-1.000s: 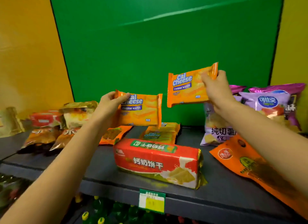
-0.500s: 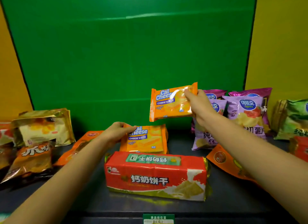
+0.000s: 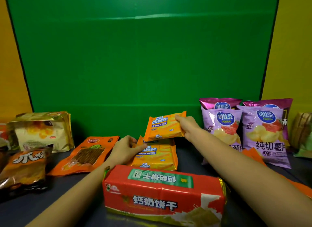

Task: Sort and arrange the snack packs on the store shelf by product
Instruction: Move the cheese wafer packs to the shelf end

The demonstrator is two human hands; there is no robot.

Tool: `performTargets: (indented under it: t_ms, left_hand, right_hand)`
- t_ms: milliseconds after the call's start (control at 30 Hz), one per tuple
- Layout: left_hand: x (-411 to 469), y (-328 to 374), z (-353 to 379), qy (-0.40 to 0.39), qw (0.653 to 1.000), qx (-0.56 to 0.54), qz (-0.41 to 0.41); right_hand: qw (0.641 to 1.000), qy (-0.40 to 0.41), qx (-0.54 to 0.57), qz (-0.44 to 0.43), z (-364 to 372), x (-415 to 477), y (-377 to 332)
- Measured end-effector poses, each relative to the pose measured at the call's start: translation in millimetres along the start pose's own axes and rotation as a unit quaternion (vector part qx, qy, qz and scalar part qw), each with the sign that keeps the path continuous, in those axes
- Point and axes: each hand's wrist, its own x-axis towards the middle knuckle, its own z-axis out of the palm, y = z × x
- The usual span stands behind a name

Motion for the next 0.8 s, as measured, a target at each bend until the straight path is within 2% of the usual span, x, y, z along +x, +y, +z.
performTargets:
  t_ms: [200, 333, 467, 667, 800]
  left_hand:
    - [2.4, -5.6, 4.9, 0.010, 0.998, -0.061, 0.008]
    - [5.3, -9.0, 7.7, 0.008, 0.997, -0.074, -0.009]
    - [8.5, -10.6, 4.5, -0.080, 0.980, -0.169, -0.075]
    - [12.4, -5.6, 10.8, -0.162, 0.930, -0.299, -0.143]
    - [14.0, -5.7, 11.7, -0.178, 0.915, -0.330, -0.151]
  right_hand:
    - [0.998, -0.011, -0.057, 0.014, 15.3, 15.0, 25.0]
    - [0.989, -0.035, -0.141, 0.026, 18.2, -1.0, 24.8]
    - [0.973, -0.092, -0.207, 0.038, 11.1, -11.9, 24.4]
    - [0.973, -0.130, -0.165, 0.099, 1.0, -17.5, 35.3]
    - [0.976, -0.147, -0.133, 0.086, 4.8, -28.8, 40.7]
